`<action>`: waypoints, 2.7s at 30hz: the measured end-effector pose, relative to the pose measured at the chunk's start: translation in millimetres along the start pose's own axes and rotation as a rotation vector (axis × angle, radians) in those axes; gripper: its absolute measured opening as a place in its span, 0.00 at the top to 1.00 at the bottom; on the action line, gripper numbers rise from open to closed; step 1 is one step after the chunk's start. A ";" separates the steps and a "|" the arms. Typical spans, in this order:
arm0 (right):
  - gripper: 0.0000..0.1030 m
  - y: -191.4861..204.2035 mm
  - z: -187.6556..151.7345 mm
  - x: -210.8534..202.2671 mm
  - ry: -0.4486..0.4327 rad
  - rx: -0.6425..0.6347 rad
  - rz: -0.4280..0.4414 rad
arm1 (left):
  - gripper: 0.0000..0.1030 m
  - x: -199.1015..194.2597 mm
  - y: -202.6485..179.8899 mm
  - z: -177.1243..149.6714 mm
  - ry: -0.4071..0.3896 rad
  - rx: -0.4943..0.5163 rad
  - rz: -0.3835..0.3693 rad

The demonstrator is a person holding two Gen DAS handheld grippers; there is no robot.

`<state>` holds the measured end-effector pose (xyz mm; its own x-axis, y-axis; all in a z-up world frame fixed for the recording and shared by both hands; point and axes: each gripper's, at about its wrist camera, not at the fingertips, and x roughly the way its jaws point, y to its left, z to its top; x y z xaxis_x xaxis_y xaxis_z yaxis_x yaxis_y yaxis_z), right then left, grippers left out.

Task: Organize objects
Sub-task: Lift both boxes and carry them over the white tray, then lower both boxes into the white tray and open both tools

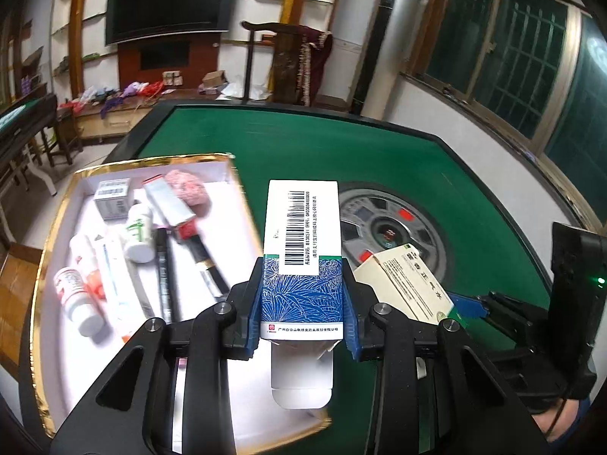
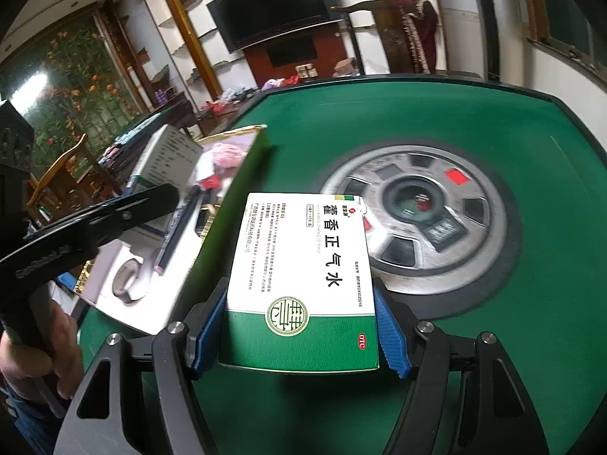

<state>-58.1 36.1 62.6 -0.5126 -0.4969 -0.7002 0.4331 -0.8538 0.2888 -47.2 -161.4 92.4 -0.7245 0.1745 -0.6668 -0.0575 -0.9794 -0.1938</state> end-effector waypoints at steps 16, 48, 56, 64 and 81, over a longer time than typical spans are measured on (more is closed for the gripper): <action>0.32 83.7 27.3 20.0 -0.013 -0.128 0.075 | 0.67 -13.9 95.9 12.5 -0.022 -0.200 0.090; 0.32 141.8 5.1 75.3 0.093 -0.222 0.081 | 0.67 9.1 134.0 2.4 0.104 -0.249 0.195; 0.32 141.5 -0.8 75.9 0.112 -0.215 0.076 | 0.67 17.3 132.3 -2.7 0.139 -0.231 0.220; 0.32 144.3 -4.5 75.1 0.119 -0.222 0.064 | 0.67 27.1 126.7 -6.2 0.173 -0.202 0.230; 0.32 144.0 -1.1 82.0 0.103 -0.235 0.025 | 0.67 34.7 125.8 -6.8 0.185 -0.176 0.270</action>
<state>-36.9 -127.5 46.0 -0.4265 -0.4892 -0.7608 0.6112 -0.7759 0.1563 -75.0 -277.9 40.0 -0.5601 -0.0562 -0.8265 0.2494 -0.9629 -0.1035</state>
